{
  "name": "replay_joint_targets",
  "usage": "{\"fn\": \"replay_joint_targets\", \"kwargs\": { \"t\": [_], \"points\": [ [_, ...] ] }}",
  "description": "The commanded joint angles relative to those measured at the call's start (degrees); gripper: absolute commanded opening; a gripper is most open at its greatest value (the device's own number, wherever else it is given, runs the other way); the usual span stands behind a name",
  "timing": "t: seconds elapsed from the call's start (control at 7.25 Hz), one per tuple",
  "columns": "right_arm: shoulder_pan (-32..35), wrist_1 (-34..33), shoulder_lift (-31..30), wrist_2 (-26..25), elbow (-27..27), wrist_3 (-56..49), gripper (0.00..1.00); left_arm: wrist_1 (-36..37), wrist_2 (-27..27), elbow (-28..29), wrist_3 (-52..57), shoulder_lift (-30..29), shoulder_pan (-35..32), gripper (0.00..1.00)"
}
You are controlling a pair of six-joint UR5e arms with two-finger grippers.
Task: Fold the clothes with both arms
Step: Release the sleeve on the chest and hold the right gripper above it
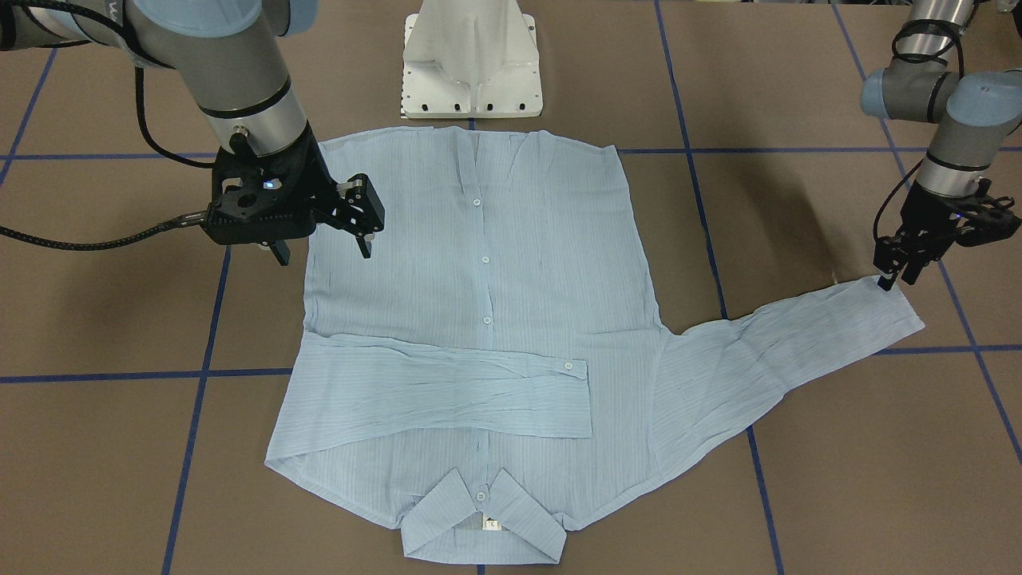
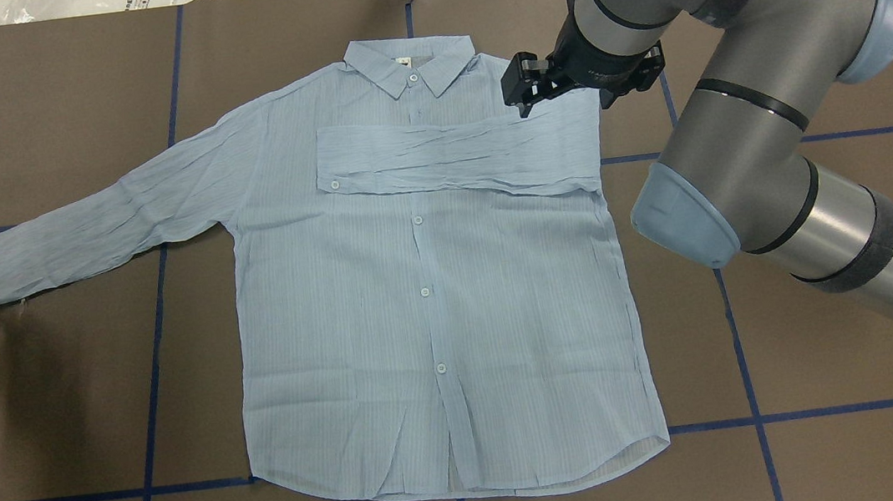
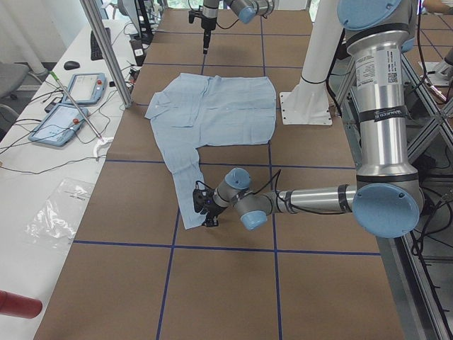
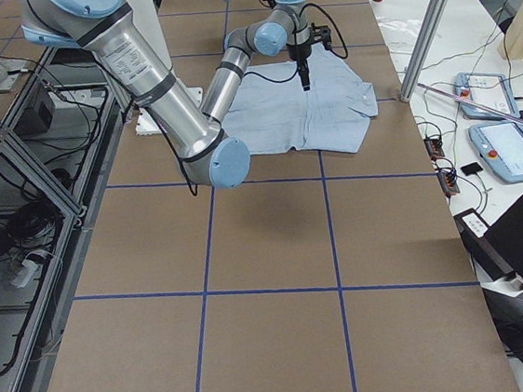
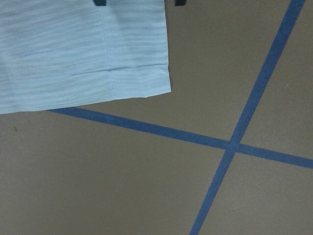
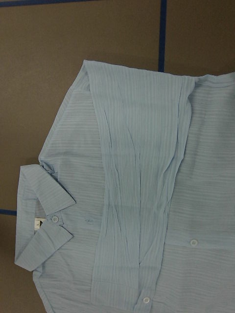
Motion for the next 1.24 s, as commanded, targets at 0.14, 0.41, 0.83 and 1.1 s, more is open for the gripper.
{"fn": "replay_joint_targets", "kwargs": {
  "t": [0.14,0.41,0.83,1.1],
  "points": [
    [0.0,0.1,-0.1,0.0,0.2,0.0,1.00,0.0,0.0,0.0,0.0,0.4,0.6,0.52],
    [0.0,0.1,-0.1,-0.1,0.2,0.0,1.00,0.0,0.0,0.0,0.0,0.4,0.8,0.49],
    [0.1,0.1,-0.1,0.2,0.4,0.0,1.00,0.0,0.0,-0.6,0.2,0.8,0.8,0.17],
    [0.2,0.2,-0.6,0.3,1.2,0.0,1.00,0.0,-0.1,-0.9,0.4,0.8,0.8,0.00]
  ]
}}
